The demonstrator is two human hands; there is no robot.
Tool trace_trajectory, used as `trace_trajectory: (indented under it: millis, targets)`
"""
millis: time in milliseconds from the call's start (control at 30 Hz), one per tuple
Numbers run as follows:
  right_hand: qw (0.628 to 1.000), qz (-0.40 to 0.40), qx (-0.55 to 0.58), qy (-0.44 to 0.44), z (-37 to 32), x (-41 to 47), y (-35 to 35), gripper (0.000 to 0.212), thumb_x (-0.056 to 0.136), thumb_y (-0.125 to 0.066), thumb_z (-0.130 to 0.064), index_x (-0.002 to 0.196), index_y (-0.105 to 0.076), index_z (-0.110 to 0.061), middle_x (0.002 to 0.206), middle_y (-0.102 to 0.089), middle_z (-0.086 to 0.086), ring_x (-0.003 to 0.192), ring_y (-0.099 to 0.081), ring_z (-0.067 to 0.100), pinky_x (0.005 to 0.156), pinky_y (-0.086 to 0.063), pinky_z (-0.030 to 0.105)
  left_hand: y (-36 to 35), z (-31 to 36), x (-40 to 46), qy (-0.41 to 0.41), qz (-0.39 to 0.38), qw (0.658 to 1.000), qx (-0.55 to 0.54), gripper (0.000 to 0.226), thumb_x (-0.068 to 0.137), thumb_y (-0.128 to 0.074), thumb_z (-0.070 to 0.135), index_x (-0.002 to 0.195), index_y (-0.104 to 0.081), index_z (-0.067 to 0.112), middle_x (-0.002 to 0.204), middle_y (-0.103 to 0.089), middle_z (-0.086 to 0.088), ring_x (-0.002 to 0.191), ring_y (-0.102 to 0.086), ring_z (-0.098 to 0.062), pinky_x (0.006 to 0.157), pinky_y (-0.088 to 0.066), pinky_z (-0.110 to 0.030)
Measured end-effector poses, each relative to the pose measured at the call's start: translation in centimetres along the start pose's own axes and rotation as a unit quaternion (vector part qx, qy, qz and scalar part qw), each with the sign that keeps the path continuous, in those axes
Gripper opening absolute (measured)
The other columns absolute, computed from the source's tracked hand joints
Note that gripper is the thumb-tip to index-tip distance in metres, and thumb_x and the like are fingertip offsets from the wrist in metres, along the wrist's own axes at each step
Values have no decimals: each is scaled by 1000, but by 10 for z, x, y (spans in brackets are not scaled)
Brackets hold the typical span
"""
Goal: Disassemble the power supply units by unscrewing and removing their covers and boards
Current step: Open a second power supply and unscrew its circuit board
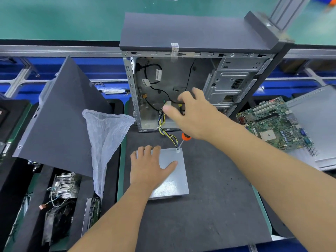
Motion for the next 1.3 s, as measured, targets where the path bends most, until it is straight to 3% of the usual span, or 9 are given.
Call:
trace_trajectory:
  millis: [100,167,333,600,767,900,1033,1167,1300]
  targets:
    - [981,88,-169,-38,3,-3,13,68,88,-15,-80,95,-39,-16,75,-39,3,82,-41,30,60,-30,37,1,0,0,-1,-4,1000,7,84,78,-23,88,133,-49,30,122,-52,8,117,-40,-21,108,-28,-43]
    - [968,113,-222,-35,0,-3,18,65,92,-17,-75,82,-40,-15,65,-28,0,78,-40,29,53,-20,34,1,1,-1,-1,-7,1000,11,85,78,-21,88,134,-48,31,124,-51,8,118,-39,-20,108,-28,-43]
    - [969,108,-221,23,-6,5,14,20,102,-46,-33,101,-36,-17,68,-23,-1,80,-42,31,63,-28,38,3,1,-1,-2,-8,1000,12,85,78,-20,87,135,-47,31,124,-51,8,119,-39,-20,109,-28,-43]
    - [978,76,-194,31,1,1,9,49,89,-56,-26,133,-37,-18,120,-42,10,104,-46,36,82,-33,42,3,1,-1,-3,-11,1000,10,87,78,-19,88,138,-46,31,126,-51,8,120,-38,-20,110,-27,-43]
    - [993,63,86,60,4,-1,8,62,95,-56,-47,148,-29,-28,156,-22,5,136,-34,32,105,-34,42,2,1,-1,-2,-11,1000,10,87,78,-19,88,138,-45,31,126,-50,9,120,-38,-20,109,-27,-42]
    - [962,166,215,31,16,-2,8,51,99,-55,-25,146,-34,-21,132,-53,11,116,-54,28,91,-42,33,3,1,-1,-1,-9,1000,12,88,77,-18,89,137,-46,31,125,-51,9,119,-39,-20,108,-28,-43]
    - [921,256,294,17,23,-12,5,46,82,-54,2,123,-44,-16,123,-30,3,111,-48,26,84,-41,16,2,0,-1,0,-6,1000,8,87,78,-19,88,137,-47,31,125,-51,9,119,-39,-20,109,-28,-43]
    - [941,307,141,24,18,-17,15,36,86,-61,-29,113,-42,-16,111,-31,3,97,-43,33,79,-39,40,2,1,0,1,2,1000,2,87,77,-23,89,135,-50,30,124,-53,9,118,-40,-20,107,-29,-42]
    - [963,218,-149,52,1,-16,18,77,82,-11,-82,112,-41,-18,81,-42,2,65,-40,32,53,-29,34,2,0,-1,1,9,1000,4,86,77,-26,88,134,-52,30,122,-55,8,116,-42,-20,105,-31,-42]
Point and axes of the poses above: each hand's wrist, its own x-axis towards the middle knuckle, its own y-axis out of the back of the hand, z = x × y, the point moved 7 cm from there along x, towards the middle knuckle
